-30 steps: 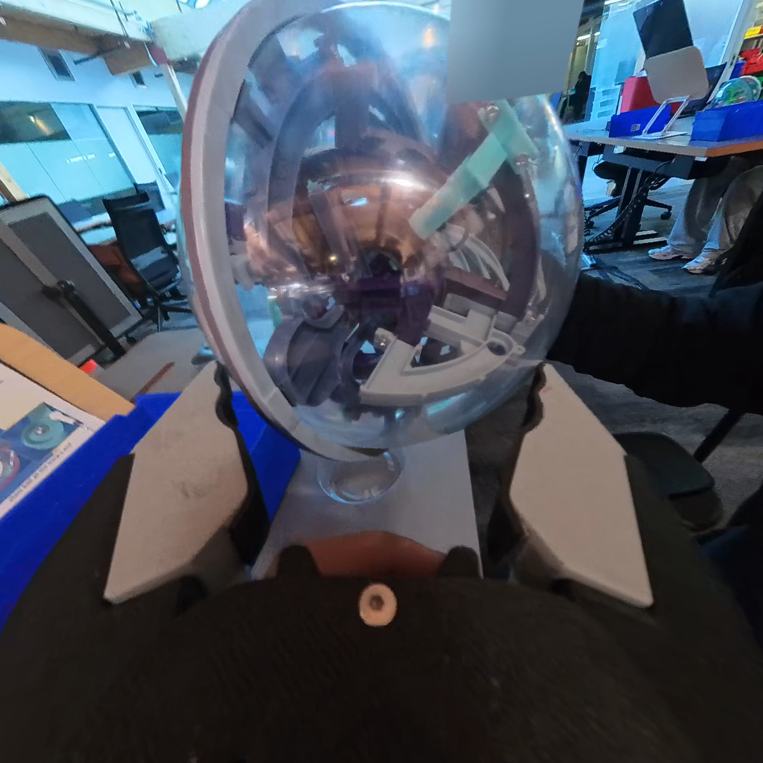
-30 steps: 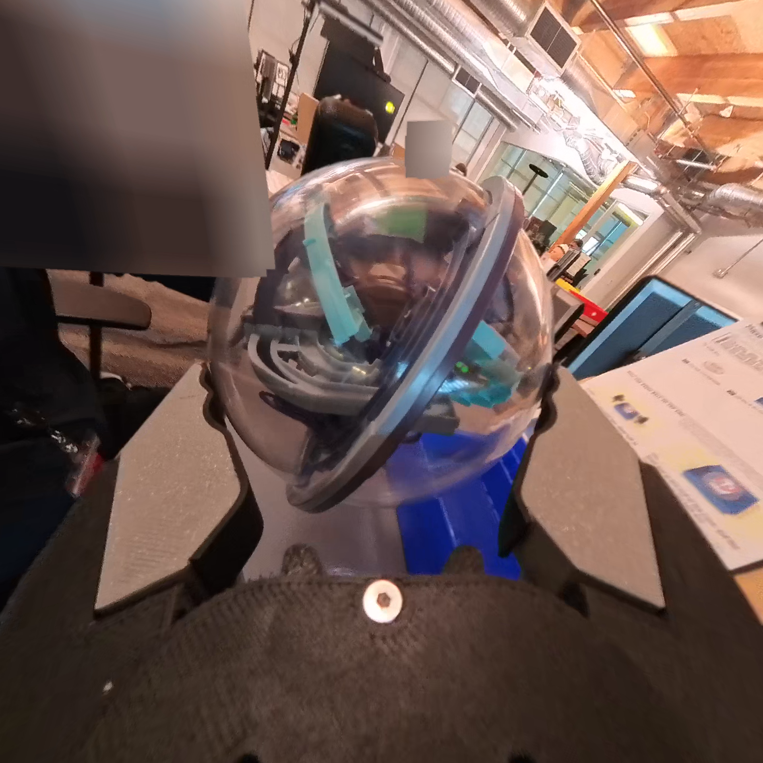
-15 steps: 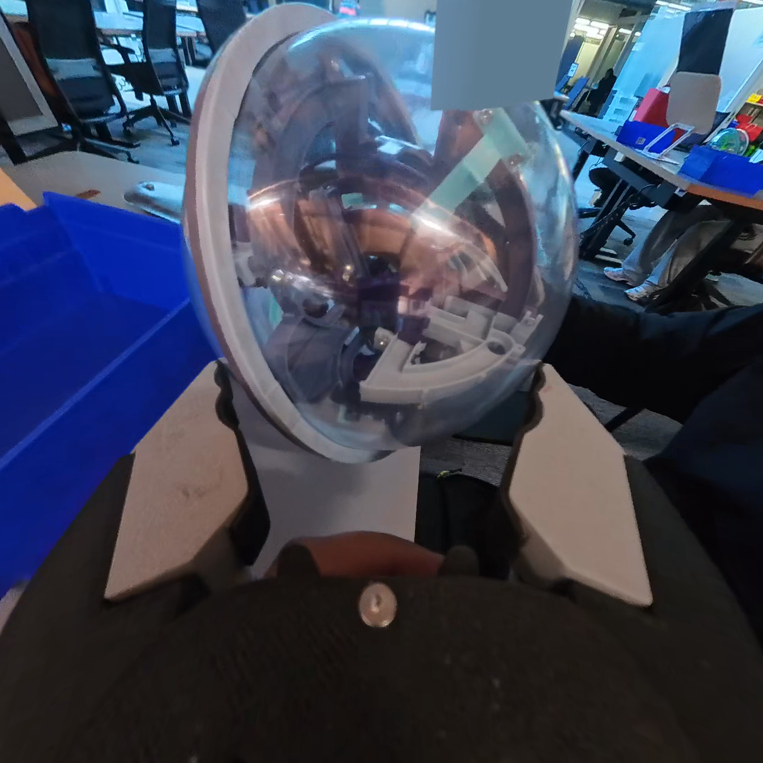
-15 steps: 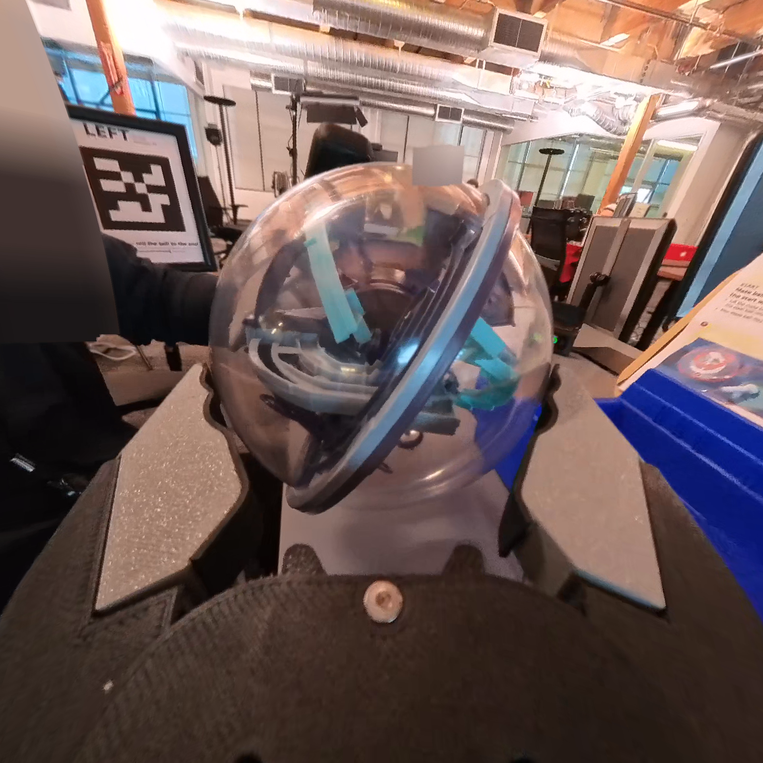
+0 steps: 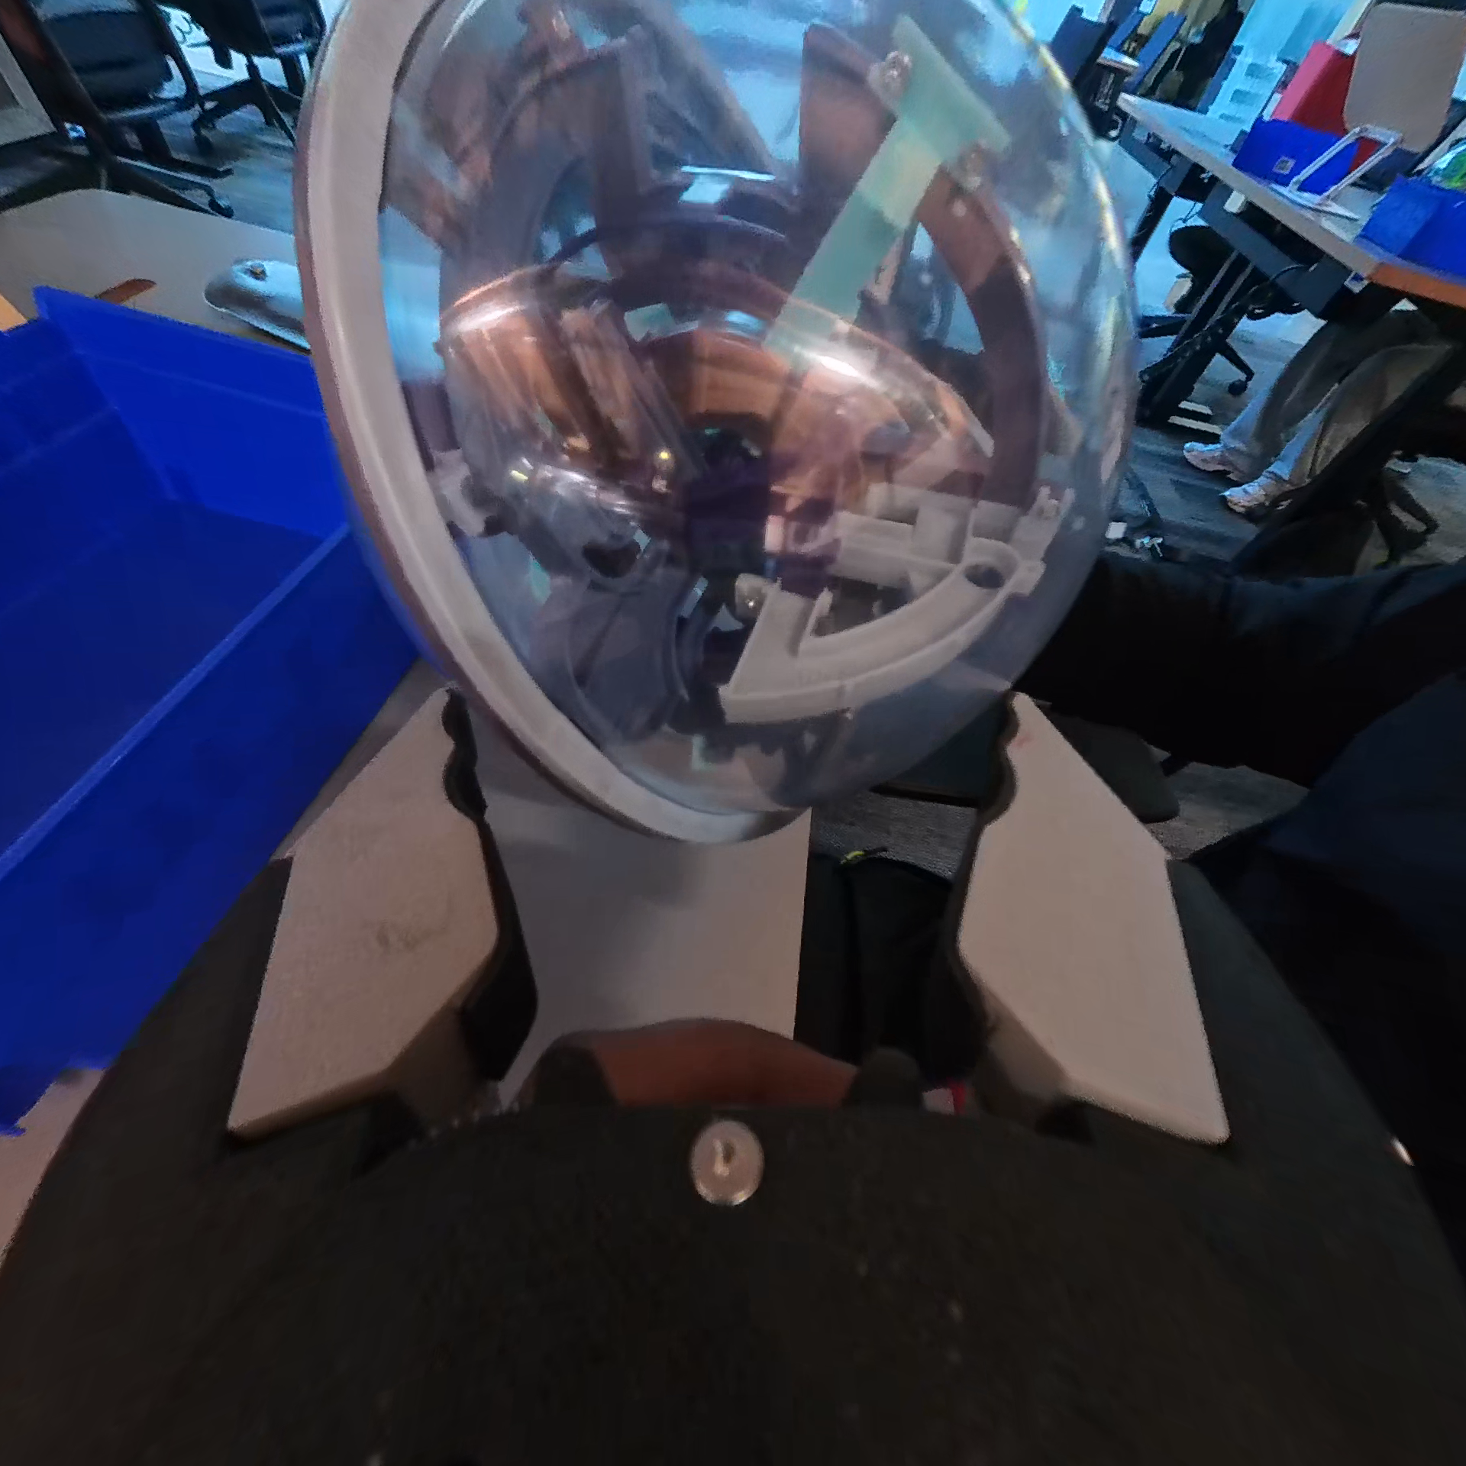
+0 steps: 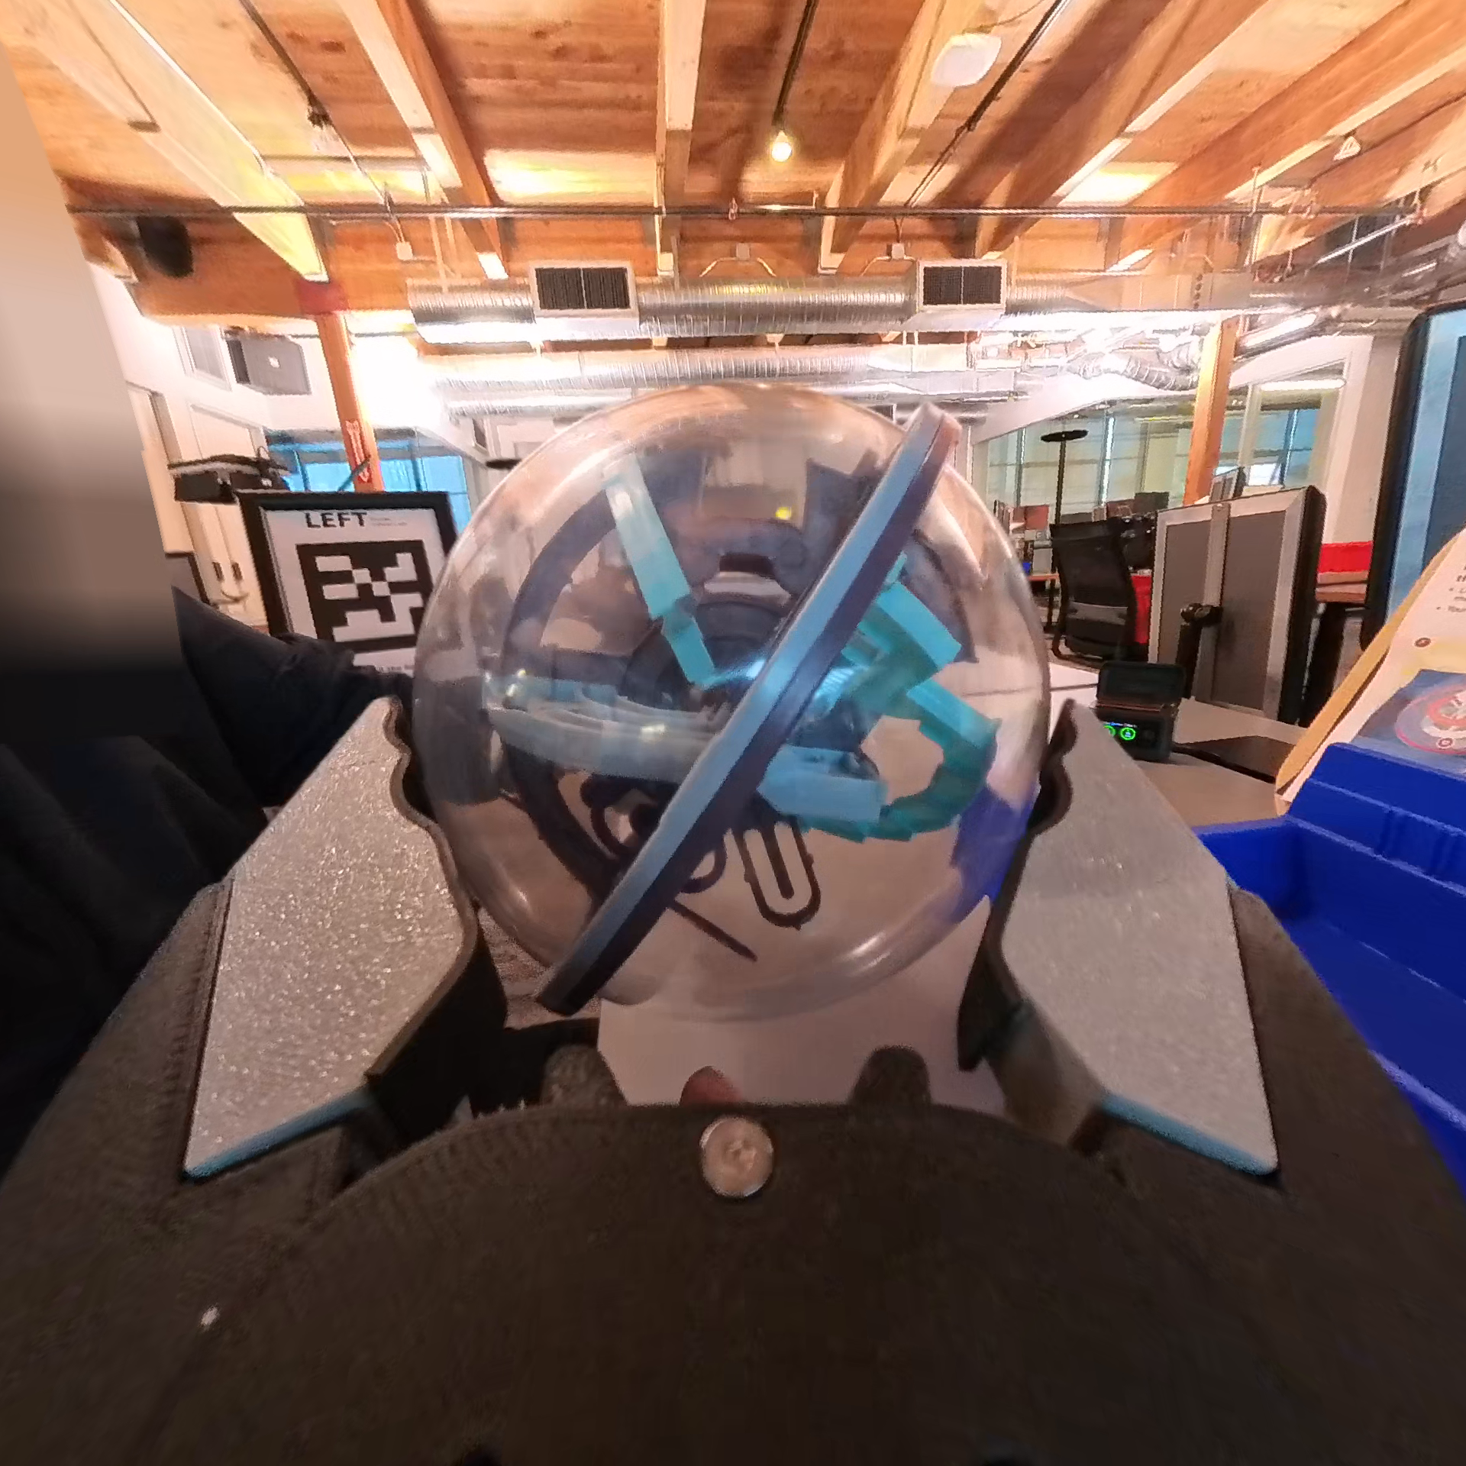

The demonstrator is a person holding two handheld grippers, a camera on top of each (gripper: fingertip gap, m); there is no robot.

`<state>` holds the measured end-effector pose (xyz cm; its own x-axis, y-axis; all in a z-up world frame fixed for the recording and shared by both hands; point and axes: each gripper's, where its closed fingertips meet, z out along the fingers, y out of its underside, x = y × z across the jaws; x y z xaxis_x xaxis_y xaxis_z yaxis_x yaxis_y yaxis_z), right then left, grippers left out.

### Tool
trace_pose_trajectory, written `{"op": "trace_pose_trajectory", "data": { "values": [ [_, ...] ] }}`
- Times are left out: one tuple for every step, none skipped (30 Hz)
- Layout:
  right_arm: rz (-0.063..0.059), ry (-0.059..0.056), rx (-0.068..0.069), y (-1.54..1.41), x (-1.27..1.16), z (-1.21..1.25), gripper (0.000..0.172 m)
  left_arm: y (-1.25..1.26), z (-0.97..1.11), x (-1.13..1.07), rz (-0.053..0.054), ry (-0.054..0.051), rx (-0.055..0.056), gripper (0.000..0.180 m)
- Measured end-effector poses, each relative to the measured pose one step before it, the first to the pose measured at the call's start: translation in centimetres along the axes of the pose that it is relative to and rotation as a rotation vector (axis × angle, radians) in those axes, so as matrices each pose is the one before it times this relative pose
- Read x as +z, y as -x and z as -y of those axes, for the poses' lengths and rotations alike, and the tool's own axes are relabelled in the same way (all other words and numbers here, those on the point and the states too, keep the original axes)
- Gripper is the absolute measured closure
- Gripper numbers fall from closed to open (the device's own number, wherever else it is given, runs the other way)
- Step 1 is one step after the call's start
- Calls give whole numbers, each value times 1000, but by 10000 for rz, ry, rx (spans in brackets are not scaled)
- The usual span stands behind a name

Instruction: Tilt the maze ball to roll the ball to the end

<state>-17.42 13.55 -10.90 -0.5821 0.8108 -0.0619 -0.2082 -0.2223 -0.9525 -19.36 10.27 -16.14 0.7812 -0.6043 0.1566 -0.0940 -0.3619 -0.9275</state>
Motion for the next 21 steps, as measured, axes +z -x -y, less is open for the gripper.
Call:
{"op": "trace_pose_trajectory", "data": {
  "values": [
    [2,-29,65,13,-92,-91,23,2,67,-78,18,-18,63,56],
    [15,3,44,28,-82,-145,24,12,55,-107,19,-19,109,57],
    [20,41,38,32,-102,-222,24,11,51,-126,30,-43,133,58],
    [13,87,60,-14,-90,-316,24,41,44,-110,35,-62,95,59],
    [4,133,96,-66,-70,-391,24,75,-18,-89,21,-63,17,59],
    [0,180,119,-95,-33,-471,24,93,-155,-34,3,-10,-48,59],
    [0,225,116,-119,-11,-519,24,118,-301,-3,0,29,-71,60],
    [2,247,106,-113,12,-543,24,115,-390,18,-2,31,-82,59],
    [4,267,113,-96,52,-535,24,101,-444,22,-7,25,-100,59],
    [2,285,109,-87,93,-543,24,95,-471,-1,-16,16,-111,59],
    [-2,297,96,-64,131,-521,24,86,-443,-51,-19,-15,-96,59],
    [-1,294,74,-48,161,-504,23,81,-449,-67,-21,-14,-89,59],
    [2,257,50,-33,187,-445,23,78,-430,-84,-11,-4,-58,60],
    [7,217,54,-33,189,-406,23,63,-376,-94,-4,-21,-58,60],
    [15,187,79,-51,180,-388,24,83,-317,-96,-1,-19,-84,60],
    [23,143,81,-54,171,-366,24,83,-288,-91,9,-9,-72,60],
    [29,114,72,-63,151,-339,24,77,-248,-90,20,-11,-51,60],
    [31,129,72,-58,148,-376,24,79,-230,-97,27,-13,-41,60],
    [33,154,82,-65,147,-415,23,80,-256,-93,29,11,-49,61],
    [33,149,80,-59,152,-425,23,80,-289,-81,23,18,-55,61],
    [30,153,62,-57,157,-429,23,82,-305,-66,23,14,-32,61]
  ]
}}
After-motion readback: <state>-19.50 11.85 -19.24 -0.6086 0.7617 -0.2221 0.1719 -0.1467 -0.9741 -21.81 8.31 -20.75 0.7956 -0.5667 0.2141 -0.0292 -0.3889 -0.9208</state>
